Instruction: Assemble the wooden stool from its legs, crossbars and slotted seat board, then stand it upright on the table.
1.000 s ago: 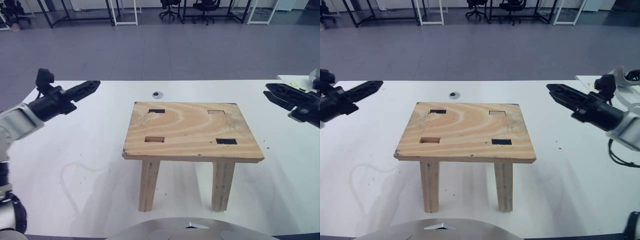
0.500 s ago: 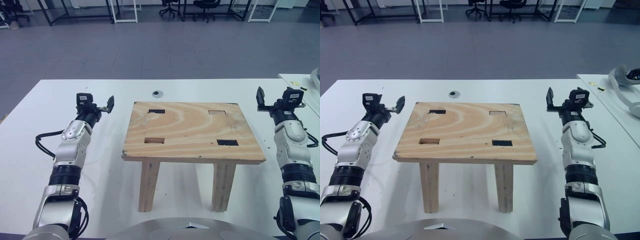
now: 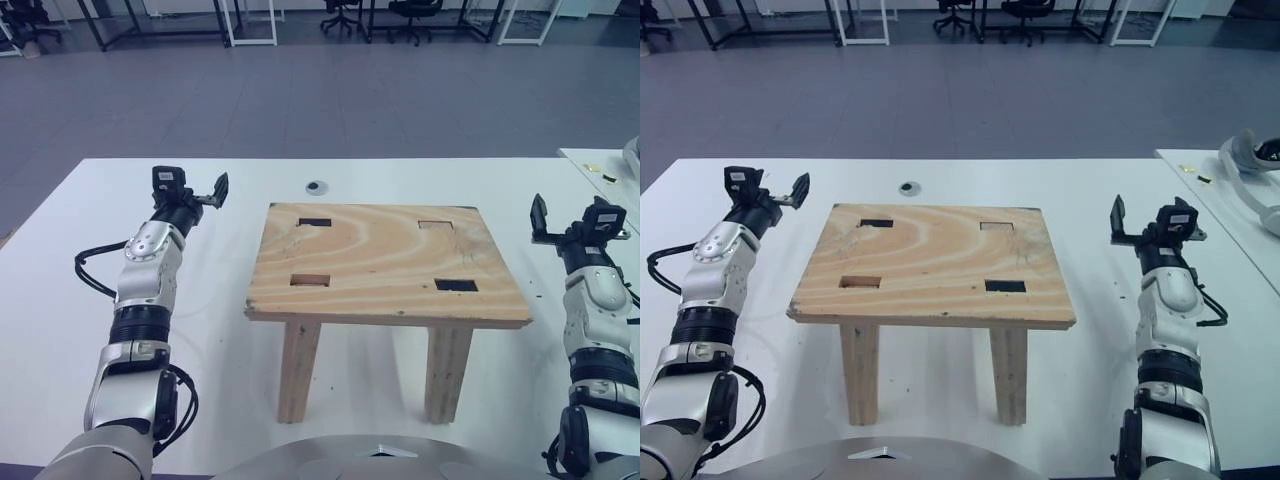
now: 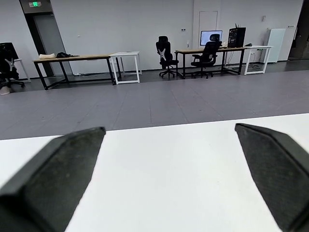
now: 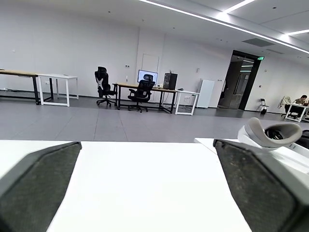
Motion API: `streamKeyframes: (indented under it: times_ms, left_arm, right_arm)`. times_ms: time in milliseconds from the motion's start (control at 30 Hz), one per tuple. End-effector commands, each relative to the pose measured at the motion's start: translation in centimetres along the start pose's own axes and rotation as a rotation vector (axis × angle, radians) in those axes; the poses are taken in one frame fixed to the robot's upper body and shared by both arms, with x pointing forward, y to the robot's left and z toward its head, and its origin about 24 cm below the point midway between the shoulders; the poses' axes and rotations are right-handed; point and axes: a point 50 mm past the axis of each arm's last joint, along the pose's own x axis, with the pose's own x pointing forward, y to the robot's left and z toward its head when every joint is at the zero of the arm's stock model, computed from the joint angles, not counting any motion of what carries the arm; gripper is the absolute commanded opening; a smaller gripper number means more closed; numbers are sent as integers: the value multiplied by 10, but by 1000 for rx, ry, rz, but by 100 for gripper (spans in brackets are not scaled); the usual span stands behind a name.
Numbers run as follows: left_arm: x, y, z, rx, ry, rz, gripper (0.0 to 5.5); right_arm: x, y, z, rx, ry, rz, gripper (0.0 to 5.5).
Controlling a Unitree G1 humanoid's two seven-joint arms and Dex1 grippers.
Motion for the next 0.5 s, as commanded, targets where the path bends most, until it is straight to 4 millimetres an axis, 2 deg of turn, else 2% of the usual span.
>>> streamKeyframes:
  times_ms: [33,333,500]
  left_arm:
    - [-3,2,-6,-1,13,26,495]
    - [4,9,3,-3,-12,47,495]
    - [5,16,11,-22,-37,91,495]
  right_arm:
    - [-4,-17,6,-31,-2,-22,509]
    - [-9,-22,9,31,-25,-18,509]
    - [-1,-21,14,16,-29,-3,509]
